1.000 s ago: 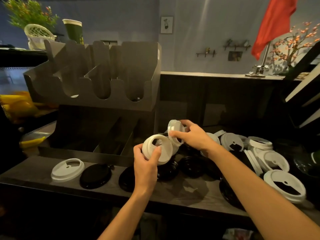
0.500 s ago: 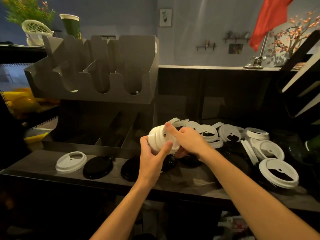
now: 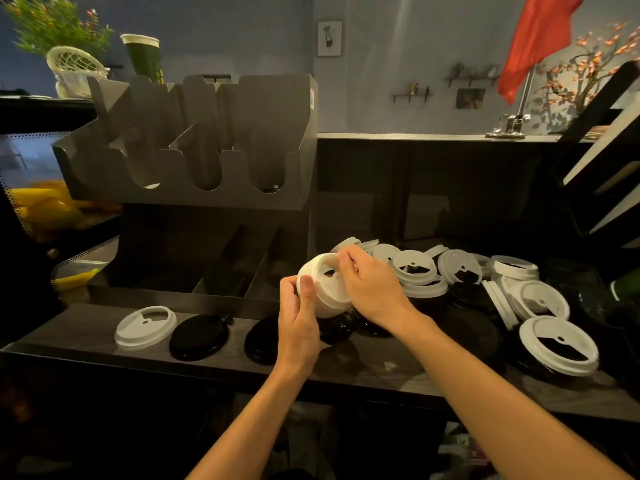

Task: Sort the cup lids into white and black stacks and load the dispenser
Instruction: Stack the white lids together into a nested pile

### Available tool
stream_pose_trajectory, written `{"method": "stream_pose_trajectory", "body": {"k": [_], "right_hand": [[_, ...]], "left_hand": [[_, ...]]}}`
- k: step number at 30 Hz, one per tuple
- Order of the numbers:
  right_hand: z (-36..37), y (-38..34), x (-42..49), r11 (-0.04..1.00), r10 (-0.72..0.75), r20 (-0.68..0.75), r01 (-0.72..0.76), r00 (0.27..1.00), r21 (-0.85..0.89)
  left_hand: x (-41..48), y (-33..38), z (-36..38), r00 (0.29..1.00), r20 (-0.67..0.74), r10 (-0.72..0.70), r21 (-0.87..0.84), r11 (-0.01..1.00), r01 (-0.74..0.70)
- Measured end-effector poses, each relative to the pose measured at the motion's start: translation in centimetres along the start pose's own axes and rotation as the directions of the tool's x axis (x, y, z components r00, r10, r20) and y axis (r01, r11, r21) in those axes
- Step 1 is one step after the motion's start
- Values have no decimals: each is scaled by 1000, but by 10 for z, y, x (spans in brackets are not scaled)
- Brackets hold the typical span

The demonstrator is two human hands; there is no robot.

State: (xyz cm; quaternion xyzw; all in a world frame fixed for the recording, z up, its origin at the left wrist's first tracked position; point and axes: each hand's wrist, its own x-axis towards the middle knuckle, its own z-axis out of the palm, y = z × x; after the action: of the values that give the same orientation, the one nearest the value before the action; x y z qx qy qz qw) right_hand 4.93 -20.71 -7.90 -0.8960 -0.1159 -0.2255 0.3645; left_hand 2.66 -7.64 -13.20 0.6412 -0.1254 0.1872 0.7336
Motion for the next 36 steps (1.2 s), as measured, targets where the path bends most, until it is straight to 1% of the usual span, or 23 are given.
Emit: {"method": "stream_pose_trajectory", "body": {"k": [4, 6, 8, 10, 12, 13, 16, 18, 19, 20, 21, 22, 23, 24, 25, 27, 29, 31, 32, 34, 36], "right_hand": [[9, -2, -3, 997, -11, -140, 0, 990, -75], [11, -3, -4, 994, -4, -175, -15, 985, -104], [11, -6, -5, 996, 9, -174, -24, 985, -82], [10, -7, -4, 999, 42, -119, -39, 992, 30], [11, -8, -3, 980, 72, -5, -69, 997, 185], [11, -8, -3, 971, 68, 57, -79, 996, 224], [11, -8, -2, 964, 50, 194, -98, 980, 246], [6, -5, 4, 939, 107, 290, -193, 951, 284], [2, -4, 9, 922, 153, 302, -246, 941, 300], [-1, -2, 14, 913, 196, 265, -275, 944, 302], [-5, 2, 21, 925, 226, 189, -271, 956, 266], [-8, 5, 27, 952, 229, 108, -245, 967, 181], [-12, 8, 31, 975, 214, 64, -217, 975, 52], [-13, 11, 35, 979, 192, 69, -186, 979, -84], [-13, 14, 38, 969, 173, 113, -148, 978, -199], [-10, 21, 42, 936, 172, 246, -80, 954, -343], [-4, 24, 43, 911, 213, 380, -42, 900, -410], [3, 25, 43, 871, 257, 437, -11, 862, -491], [6, 25, 42, 845, 267, 428, 4, 863, -535], [12, 26, 40, 810, 238, 363, 22, 901, -586], [15, 28, 39, 816, 198, 287, 5, 937, -577]], "left_hand": [[0, -1, -1, 999, 26, -34, -64, 997, 35], [1, 0, -1, 998, 40, -56, -104, 993, 60], [2, 0, 0, 997, 41, -58, -78, 995, 61], [2, -2, -1, 999, 10, -44, -77, 996, 44], [3, -3, -3, 997, -45, -55, -123, 991, 49], [4, -3, -5, 995, -69, -73, -146, 987, 63], [4, -4, -6, 987, -114, -109, -145, 985, 92], [4, -5, -6, 982, -155, -110, -117, 989, 92], [4, -5, -6, 978, -180, -108, -98, 991, 91], [5, -5, -6, 973, -203, -110, -84, 992, 95], [6, -5, -6, 968, -222, -119, -75, 992, 105], [6, -4, -6, 962, -238, -133, -76, 990, 118], [6, -4, -6, 957, -251, -144, -81, 989, 127], [6, -3, -6, 954, -259, -150, -82, 988, 133], [6, -4, -6, 954, -260, -147, -74, 988, 132], [5, -4, -5, 960, -251, -124, -44, 992, 117], [4, -3, -5, 965, -240, -108, -31, 994, 103], [3, -1, -4, 966, -230, -114, -47, 993, 107], [3, 0, -3, 966, -226, -123, -64, 992, 111], [2, 2, -3, 965, -226, -131, -88, 990, 114], [2, 2, -4, 965, -231, -125, -80, 991, 110]]}}
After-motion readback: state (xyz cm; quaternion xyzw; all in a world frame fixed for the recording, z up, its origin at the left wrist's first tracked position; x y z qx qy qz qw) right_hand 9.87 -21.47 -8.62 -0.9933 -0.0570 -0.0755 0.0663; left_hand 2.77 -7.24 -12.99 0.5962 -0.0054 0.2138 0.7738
